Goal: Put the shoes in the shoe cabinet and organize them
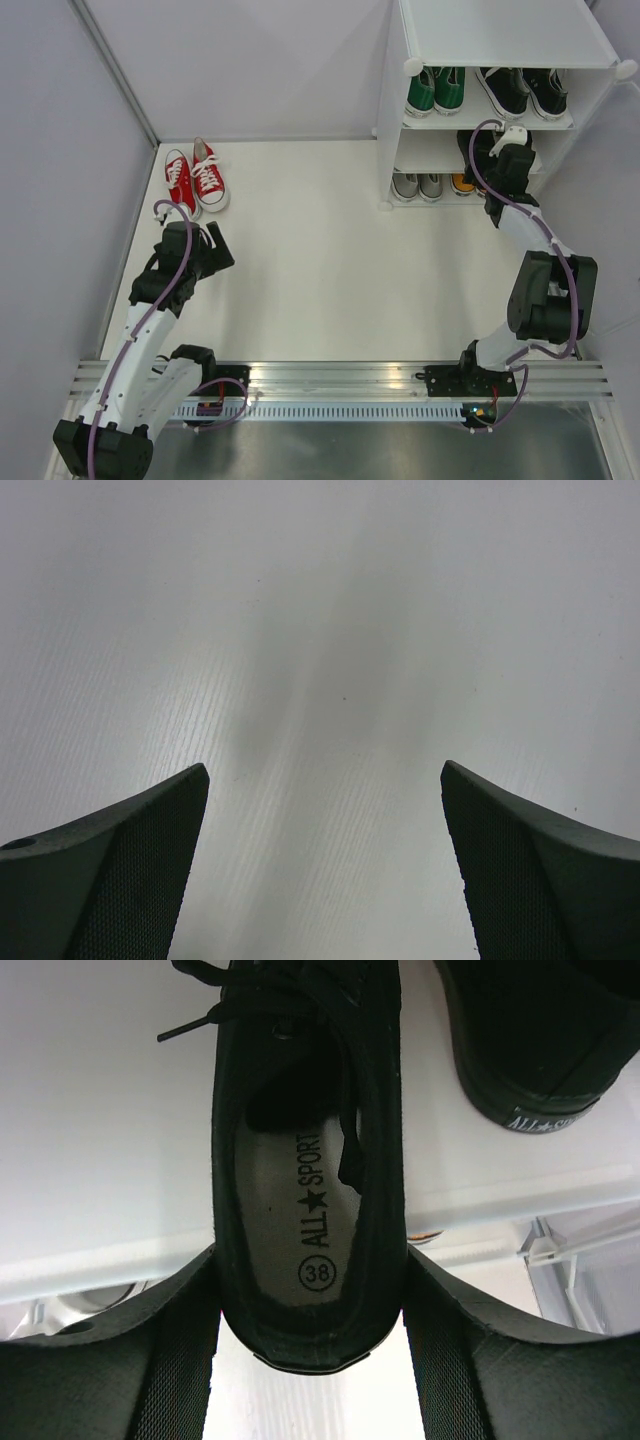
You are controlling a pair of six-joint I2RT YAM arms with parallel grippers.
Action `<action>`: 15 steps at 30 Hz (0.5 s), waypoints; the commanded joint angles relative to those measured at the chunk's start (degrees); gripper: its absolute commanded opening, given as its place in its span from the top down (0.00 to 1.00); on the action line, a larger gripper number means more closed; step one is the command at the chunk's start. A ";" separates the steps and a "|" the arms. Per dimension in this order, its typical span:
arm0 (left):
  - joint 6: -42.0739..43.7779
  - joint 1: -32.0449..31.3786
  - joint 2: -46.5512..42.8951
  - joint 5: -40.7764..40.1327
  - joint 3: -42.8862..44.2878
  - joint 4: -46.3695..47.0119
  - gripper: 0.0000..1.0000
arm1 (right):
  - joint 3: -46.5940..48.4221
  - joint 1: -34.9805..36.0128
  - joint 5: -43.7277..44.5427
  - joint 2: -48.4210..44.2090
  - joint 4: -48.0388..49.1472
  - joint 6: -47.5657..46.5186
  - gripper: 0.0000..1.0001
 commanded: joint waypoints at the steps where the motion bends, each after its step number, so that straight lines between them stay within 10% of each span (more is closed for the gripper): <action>1: 2.11 0.11 -0.12 0.59 -0.13 1.67 0.00 | 4.27 -2.09 -1.40 2.89 9.89 0.03 0.99; 15: 2.11 0.11 0.40 0.42 -0.39 1.75 0.00 | 8.31 -6.40 -8.27 11.69 18.68 0.73 0.94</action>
